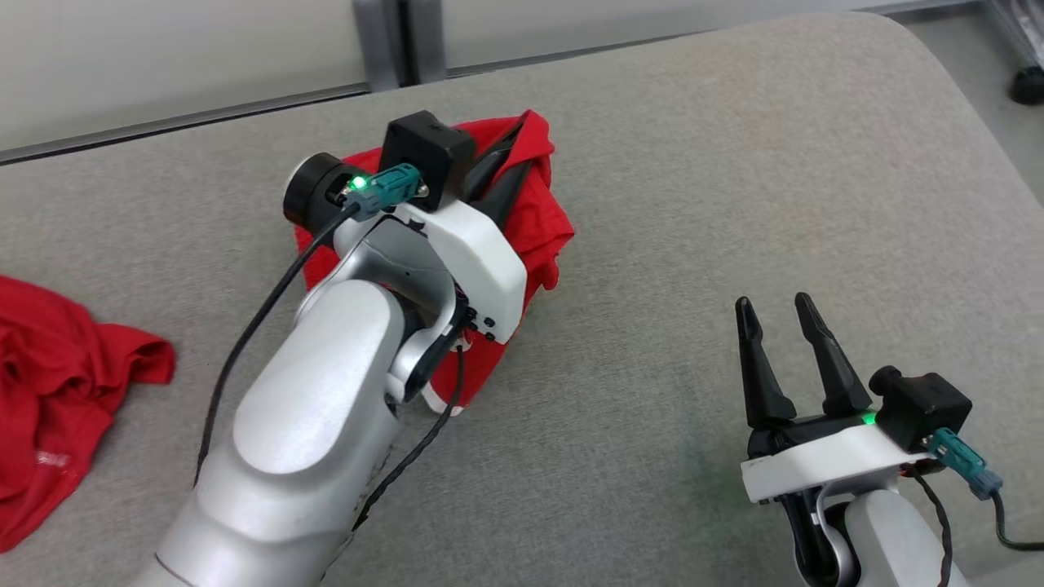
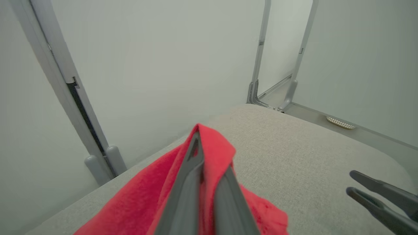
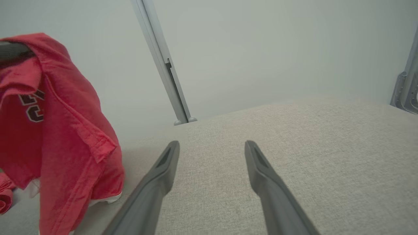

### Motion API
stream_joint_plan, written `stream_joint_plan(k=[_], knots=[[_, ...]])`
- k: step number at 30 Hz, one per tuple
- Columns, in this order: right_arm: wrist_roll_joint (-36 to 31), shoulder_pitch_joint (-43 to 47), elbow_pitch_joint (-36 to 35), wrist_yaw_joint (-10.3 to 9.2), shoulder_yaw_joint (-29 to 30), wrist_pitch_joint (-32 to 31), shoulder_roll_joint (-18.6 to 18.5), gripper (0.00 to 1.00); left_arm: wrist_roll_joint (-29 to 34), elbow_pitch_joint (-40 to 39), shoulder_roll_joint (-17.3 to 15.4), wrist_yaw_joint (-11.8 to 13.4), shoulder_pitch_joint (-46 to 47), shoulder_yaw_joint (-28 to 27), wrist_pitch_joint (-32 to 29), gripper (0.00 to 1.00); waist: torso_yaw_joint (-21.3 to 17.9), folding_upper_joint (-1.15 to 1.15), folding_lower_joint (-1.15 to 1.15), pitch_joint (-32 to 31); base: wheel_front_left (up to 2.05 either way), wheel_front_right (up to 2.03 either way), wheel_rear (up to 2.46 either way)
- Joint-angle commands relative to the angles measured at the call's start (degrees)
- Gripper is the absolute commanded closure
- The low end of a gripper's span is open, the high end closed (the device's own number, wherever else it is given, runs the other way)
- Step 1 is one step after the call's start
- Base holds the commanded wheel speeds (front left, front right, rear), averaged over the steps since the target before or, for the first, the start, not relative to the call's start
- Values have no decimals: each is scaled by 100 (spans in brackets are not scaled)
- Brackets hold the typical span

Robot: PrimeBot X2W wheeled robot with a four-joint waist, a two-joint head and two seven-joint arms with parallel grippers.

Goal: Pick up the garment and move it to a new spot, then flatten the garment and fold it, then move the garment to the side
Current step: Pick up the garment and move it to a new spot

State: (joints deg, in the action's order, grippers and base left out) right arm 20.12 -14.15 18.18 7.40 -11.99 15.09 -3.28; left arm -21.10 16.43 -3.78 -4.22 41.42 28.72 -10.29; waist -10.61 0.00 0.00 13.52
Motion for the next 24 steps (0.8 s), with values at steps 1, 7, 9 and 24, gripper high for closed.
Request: stream_joint_plan(k=[1,7,9,24], knots=[[48,-60,-5,17,-29,11,4,0,-21,113,10,12,142,82,56,100,-428,0,0,264,0,0,0],[183,-97,8,17,-157,11,32,0,-16,698,80,494,719,797,842,60,-886,0,0,381,0,0,0],[267,-125,6,17,-259,10,31,0,-122,962,77,673,758,1103,1123,0,-972,0,0,391,0,0,0],[227,-132,2,17,-317,11,32,0,-1075,2204,80,690,1004,2635,1477,0,-516,0,0,265,0,0,0]])
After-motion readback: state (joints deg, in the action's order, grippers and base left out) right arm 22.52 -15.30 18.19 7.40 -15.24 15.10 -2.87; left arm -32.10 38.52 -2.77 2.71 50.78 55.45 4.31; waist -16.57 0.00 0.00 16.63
